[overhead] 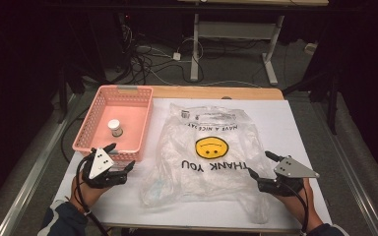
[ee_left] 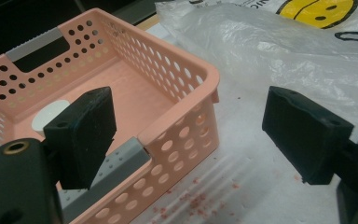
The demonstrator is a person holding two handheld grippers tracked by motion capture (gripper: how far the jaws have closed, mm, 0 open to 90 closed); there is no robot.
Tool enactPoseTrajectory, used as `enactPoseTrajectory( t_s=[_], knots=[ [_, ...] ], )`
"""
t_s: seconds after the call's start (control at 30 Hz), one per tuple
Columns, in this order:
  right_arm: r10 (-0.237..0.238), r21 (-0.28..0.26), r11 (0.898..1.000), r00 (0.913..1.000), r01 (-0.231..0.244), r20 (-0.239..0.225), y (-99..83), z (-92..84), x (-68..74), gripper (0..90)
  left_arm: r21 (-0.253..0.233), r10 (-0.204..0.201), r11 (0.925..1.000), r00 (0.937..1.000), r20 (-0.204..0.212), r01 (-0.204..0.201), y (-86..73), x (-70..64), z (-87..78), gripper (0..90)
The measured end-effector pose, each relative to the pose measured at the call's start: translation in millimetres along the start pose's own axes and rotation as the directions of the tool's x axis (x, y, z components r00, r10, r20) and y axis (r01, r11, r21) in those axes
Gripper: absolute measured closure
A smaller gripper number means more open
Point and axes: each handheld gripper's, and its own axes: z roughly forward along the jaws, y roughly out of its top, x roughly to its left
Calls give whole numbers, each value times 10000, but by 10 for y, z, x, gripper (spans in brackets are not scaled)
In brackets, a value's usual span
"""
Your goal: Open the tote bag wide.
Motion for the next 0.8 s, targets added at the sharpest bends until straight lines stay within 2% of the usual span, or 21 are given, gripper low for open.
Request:
enactPoseTrajectory(
  t_s=[0.2,0.37,0.5,0.57,0.6,0.63,0.67,0.7,0.73,0.8],
  knots=[
    [-65,61,10000,10000,65,-19,-1,9,-12,232,-75,131,9999,9999,-22,-131,11,-19,-15,175],
    [11,163,9999,9995,-16,301,28,52,-88,255,-62,157,9999,9999,2,-157,-2,-10,-16,177],
    [175,203,9996,9976,-189,669,99,118,-280,290,-67,177,9998,9998,-57,-177,8,-18,-16,180],
    [545,297,9979,9957,-569,749,131,166,-417,300,-33,224,9997,9997,7,-224,6,-37,-16,180],
    [573,343,9976,9946,-604,868,146,200,-484,309,16,269,9996,9996,4,-269,5,-45,-15,180],
    [573,343,9976,9946,-604,868,146,200,-484,309,18,291,9996,9996,36,-291,7,-48,-17,180],
    [659,461,9964,9926,-709,1017,179,298,-608,328,-24,224,9997,9997,40,-224,8,-48,-19,180],
    [659,461,9964,9926,-709,1017,179,298,-608,328,-61,173,9998,9998,19,-173,11,-42,-20,180],
    [718,777,9938,9920,-801,1042,225,443,-724,329,-96,136,9999,9999,24,-136,15,-38,-19,180],
    [690,1195,9895,9920,-815,1053,279,629,-823,344,-84,136,9999,9999,40,-136,18,-37,-10,180]
  ],
)
